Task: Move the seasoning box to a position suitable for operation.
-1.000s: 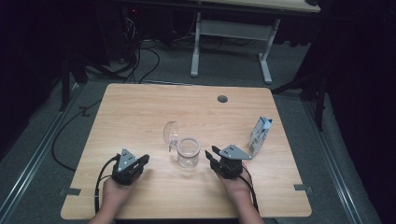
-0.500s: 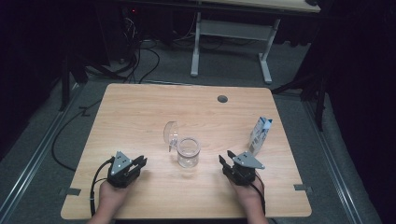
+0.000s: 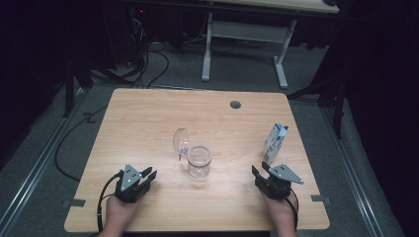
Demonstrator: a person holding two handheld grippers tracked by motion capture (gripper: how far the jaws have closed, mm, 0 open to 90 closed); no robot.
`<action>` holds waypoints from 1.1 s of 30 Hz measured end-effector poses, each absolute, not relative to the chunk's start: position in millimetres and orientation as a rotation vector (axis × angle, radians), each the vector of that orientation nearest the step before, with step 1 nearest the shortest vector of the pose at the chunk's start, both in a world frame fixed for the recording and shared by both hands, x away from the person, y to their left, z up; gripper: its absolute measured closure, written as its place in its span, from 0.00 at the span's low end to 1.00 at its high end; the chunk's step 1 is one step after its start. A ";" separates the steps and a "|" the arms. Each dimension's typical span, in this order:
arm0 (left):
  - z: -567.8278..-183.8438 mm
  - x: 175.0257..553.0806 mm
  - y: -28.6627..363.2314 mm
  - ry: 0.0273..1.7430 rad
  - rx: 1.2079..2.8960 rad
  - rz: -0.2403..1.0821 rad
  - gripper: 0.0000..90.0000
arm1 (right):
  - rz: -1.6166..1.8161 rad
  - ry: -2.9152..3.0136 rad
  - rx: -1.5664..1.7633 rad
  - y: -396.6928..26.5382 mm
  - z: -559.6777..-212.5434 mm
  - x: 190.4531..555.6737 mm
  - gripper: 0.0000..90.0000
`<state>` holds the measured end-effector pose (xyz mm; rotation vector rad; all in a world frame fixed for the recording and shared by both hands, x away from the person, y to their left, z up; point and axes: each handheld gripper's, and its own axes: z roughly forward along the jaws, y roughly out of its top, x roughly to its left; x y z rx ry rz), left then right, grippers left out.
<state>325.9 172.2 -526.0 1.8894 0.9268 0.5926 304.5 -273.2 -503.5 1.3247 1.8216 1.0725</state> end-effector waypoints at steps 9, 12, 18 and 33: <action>-524.3 328.3 180.0 0.940 1.862 0.560 0.80 | 1.035 1.786 1.347 -283.4 -502.9 302.3 0.59; -524.2 328.2 181.5 0.942 1.855 0.556 0.80 | 1.019 1.777 1.358 -290.4 -501.1 303.3 0.55; -524.1 330.0 183.7 0.936 1.844 0.538 0.81 | 1.001 1.746 1.395 -300.5 -497.1 308.1 0.50; -522.7 329.5 181.9 0.925 1.842 0.534 0.81 | 0.881 1.668 1.441 -305.9 -478.9 350.4 0.58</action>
